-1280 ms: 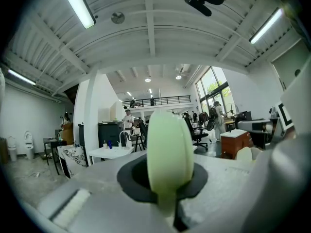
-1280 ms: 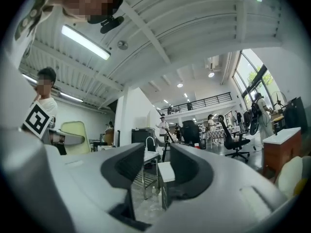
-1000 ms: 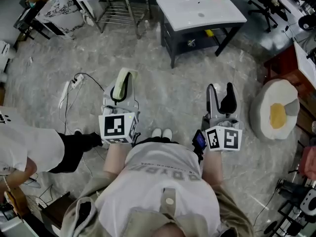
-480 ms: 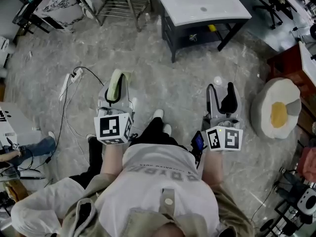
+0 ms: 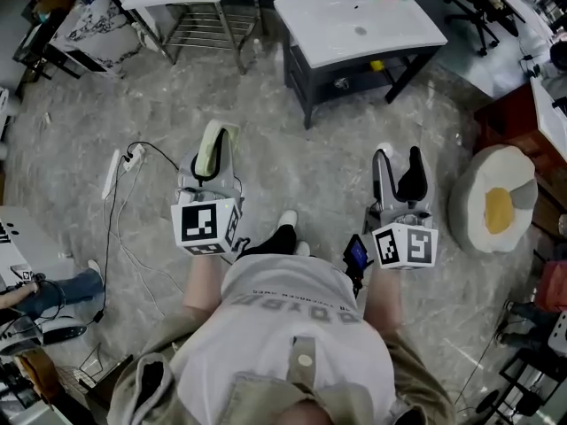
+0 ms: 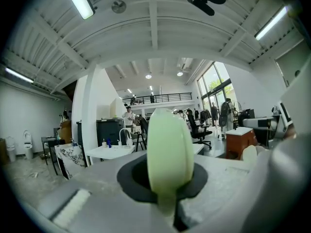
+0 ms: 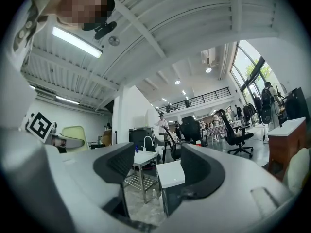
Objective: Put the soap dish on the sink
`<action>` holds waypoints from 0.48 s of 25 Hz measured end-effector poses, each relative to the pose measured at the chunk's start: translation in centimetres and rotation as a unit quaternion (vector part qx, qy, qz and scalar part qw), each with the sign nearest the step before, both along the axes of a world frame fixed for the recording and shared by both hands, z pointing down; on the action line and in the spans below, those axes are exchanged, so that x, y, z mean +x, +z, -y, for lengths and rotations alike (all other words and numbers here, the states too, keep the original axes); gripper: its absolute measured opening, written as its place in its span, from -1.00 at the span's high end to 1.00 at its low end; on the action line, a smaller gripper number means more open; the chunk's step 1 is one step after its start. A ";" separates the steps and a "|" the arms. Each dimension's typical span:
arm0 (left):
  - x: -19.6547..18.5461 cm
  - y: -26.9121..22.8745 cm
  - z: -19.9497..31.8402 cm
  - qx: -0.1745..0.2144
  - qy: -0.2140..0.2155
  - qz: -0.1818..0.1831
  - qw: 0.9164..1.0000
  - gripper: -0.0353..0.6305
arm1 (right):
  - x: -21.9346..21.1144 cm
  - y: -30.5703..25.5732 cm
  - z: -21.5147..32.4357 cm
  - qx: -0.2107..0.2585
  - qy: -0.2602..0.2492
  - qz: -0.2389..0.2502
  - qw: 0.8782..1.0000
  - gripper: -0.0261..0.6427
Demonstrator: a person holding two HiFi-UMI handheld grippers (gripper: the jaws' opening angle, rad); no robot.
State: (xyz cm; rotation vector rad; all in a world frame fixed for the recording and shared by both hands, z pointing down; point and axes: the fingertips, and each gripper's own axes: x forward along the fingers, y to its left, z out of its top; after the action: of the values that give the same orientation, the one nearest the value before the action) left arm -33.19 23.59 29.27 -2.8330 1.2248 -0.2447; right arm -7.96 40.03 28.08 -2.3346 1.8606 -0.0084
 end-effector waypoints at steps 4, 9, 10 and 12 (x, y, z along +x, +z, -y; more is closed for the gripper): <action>1.3 -1.5 3.6 0.014 0.013 -0.016 1.000 0.85 | 0.6 -1.7 3.0 0.015 0.009 -0.013 1.000 0.06; 2.4 -2.3 6.7 0.018 0.026 -0.026 0.999 0.85 | 1.4 -2.4 5.6 0.019 0.021 -0.016 0.999 0.06; 2.5 -2.2 7.2 0.016 0.028 -0.027 0.999 0.84 | 1.5 -2.4 6.0 0.017 0.023 -0.015 0.999 0.06; 2.5 -1.7 8.1 0.008 0.030 -0.025 0.999 0.85 | 1.6 -1.9 6.8 0.008 0.024 -0.014 1.000 0.06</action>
State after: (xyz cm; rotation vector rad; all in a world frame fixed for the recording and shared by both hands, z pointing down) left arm -30.65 15.45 27.56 -2.8729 1.1435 -0.1615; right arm -6.36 33.23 26.17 -2.3792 1.8091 0.0441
